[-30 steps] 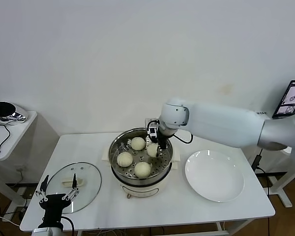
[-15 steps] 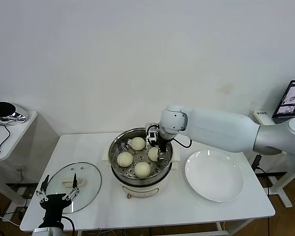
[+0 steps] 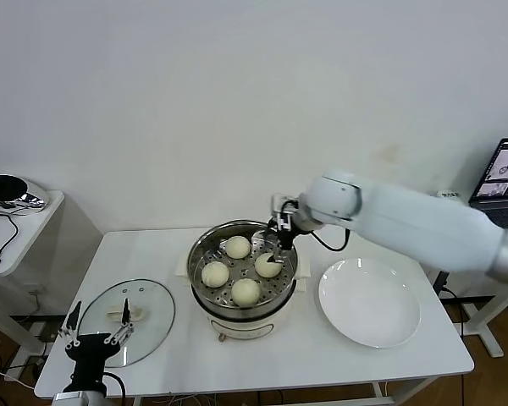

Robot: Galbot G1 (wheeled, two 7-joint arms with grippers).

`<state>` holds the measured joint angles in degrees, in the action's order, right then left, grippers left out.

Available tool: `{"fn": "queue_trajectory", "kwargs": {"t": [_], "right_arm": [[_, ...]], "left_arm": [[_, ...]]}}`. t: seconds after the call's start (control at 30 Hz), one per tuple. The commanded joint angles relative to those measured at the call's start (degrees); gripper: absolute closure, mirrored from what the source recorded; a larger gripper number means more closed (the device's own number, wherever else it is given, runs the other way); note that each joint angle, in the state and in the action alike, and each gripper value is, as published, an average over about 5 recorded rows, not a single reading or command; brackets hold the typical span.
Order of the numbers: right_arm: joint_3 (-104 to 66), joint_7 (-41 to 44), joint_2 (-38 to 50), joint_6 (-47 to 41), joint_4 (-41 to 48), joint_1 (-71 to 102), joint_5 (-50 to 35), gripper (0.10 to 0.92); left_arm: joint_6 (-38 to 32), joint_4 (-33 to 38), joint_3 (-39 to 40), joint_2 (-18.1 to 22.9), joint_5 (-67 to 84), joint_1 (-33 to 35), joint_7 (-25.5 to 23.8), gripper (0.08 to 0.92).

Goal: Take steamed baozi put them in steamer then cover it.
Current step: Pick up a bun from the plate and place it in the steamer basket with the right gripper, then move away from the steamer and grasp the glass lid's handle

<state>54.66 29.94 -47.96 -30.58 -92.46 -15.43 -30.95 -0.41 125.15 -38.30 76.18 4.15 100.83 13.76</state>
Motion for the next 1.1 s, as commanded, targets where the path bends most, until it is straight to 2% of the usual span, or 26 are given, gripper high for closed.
{"fn": "queue_trajectory", "kwargs": {"t": [0.03,0.13,0.3,0.4,0.53,0.67,0.83,1.1], "right_arm": [[-35.25,-30.83,12.13,25.88,-9.89,43.44,3.44,0.203],[-52.78,-30.64,7.38,33.01,-8.97,60.57,10.22,0.203],[-79.87,-25.5,-5.22,38.83,-9.93,80.03,17.74,0.203],[-91.2,-22.39,-13.33,39.8,-11.49,87.63,18.58,0.203],[-101.36,-20.57,-20.93,39.41,-13.93,94.75,19.22,0.203],[-107.38,-21.26,-23.95,37.94,-16.12,99.54,18.01,0.203],[-114.05,-24.68,-24.52,35.16,-16.7,101.69,14.39,0.203],[-116.33,-26.98,-25.35,34.43,-15.36,103.26,13.67,0.203]], "left_arm": [[-0.11,-1.18,-0.13,0.03,-0.36,0.16,0.18,0.177],[-0.12,-1.95,-0.14,-0.01,-0.95,0.26,0.23,0.177],[0.87,-4.52,-0.29,-0.12,-9.32,0.31,1.02,0.177],[1.87,-7.2,-1.1,-0.82,-20.18,0.19,0.73,0.177],[0.05,-11.43,-4.84,-4.16,-41.87,0.18,-1.33,0.177],[-1.19,-14.41,-8.34,-8.34,-59.34,1.47,-2.45,0.177],[-2.92,-18.39,-9.21,-10.81,-73.85,0.36,-2.66,0.177],[-4.08,-27.66,-4.17,-13.7,-79.4,-7.75,-2.5,0.177]]}}
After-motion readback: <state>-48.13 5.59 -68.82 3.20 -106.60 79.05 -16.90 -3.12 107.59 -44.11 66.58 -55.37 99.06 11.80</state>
